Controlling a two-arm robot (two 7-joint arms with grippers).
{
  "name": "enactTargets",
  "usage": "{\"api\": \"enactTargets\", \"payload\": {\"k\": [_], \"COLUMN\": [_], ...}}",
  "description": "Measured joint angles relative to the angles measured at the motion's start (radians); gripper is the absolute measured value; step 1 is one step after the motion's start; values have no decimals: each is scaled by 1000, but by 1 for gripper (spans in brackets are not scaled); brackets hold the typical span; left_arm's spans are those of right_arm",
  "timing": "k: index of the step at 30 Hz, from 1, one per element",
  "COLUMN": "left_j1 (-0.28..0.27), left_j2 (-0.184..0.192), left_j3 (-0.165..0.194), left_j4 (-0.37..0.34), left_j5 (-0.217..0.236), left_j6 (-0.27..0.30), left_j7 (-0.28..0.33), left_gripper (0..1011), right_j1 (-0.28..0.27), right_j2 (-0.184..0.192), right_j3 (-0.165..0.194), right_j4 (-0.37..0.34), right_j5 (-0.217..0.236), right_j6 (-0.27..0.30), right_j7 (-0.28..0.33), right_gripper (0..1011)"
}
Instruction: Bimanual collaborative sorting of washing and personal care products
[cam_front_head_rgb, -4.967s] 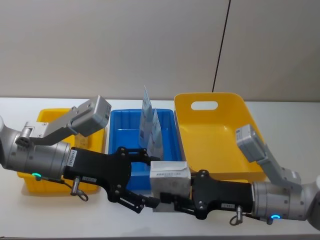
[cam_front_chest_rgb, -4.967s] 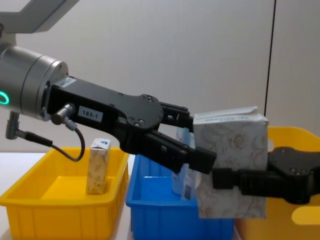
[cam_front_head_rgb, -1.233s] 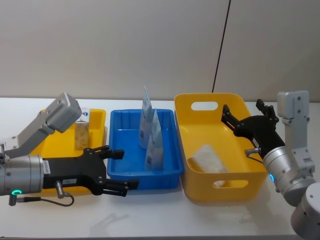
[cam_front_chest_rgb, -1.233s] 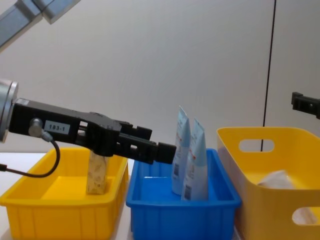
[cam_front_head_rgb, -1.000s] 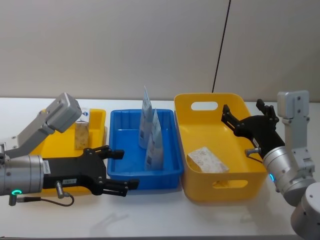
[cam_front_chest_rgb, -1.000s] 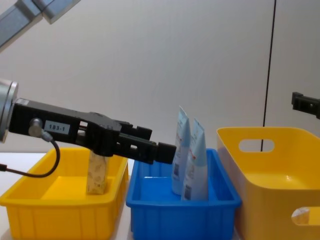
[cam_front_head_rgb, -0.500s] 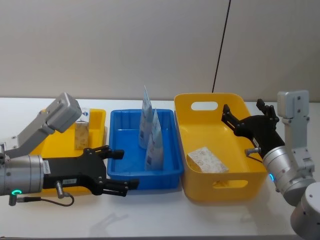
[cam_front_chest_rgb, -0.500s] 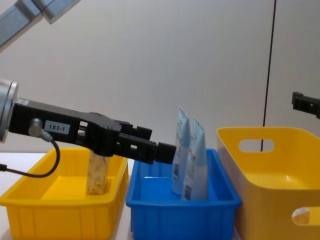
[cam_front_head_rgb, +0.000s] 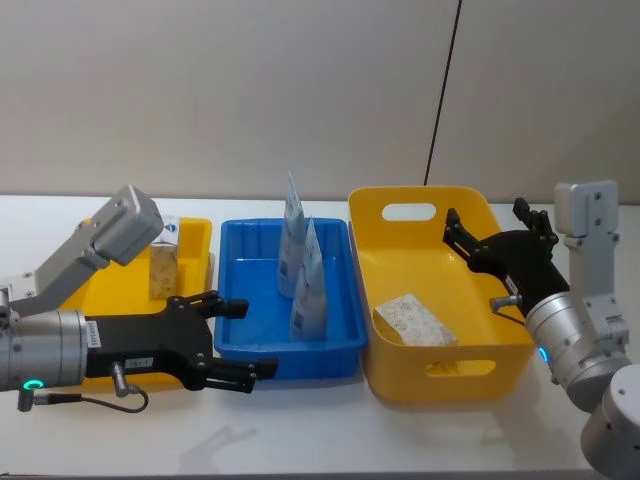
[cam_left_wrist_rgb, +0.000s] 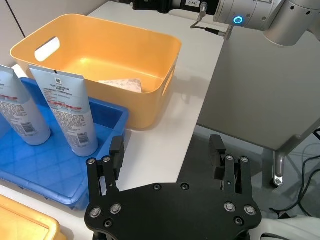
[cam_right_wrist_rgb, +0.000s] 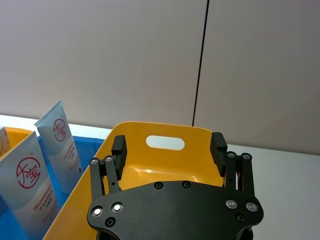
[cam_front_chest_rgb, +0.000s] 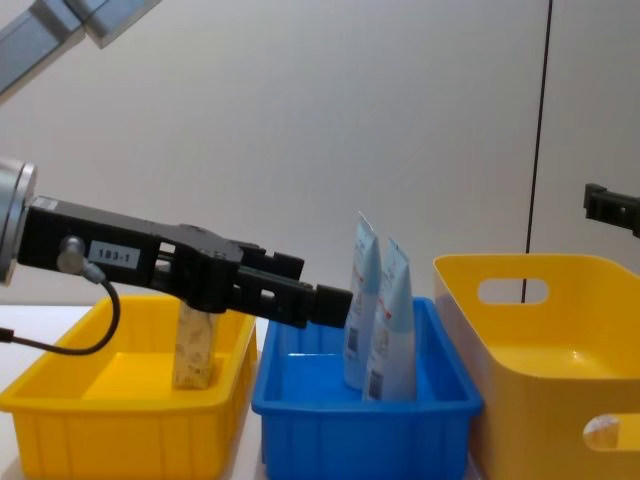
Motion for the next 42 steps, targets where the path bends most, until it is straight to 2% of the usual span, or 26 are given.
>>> {"api": "enactTargets", "payload": {"k": [29,42], "left_j1": [0,0], "left_j2": [0,0], "left_j3": [0,0], "left_j4": [0,0], "left_j5": [0,0], "left_j6": [0,0], "left_j7": [0,0], "left_gripper": [1002,1002], "right_j1": [0,11], "right_j2": [0,6], "right_j3": [0,-18], "right_j4": [-1,-25], "right_j5": [1,36], "right_j6": [2,50], "right_j7": [5,89], "right_gripper": [1003,1003]}}
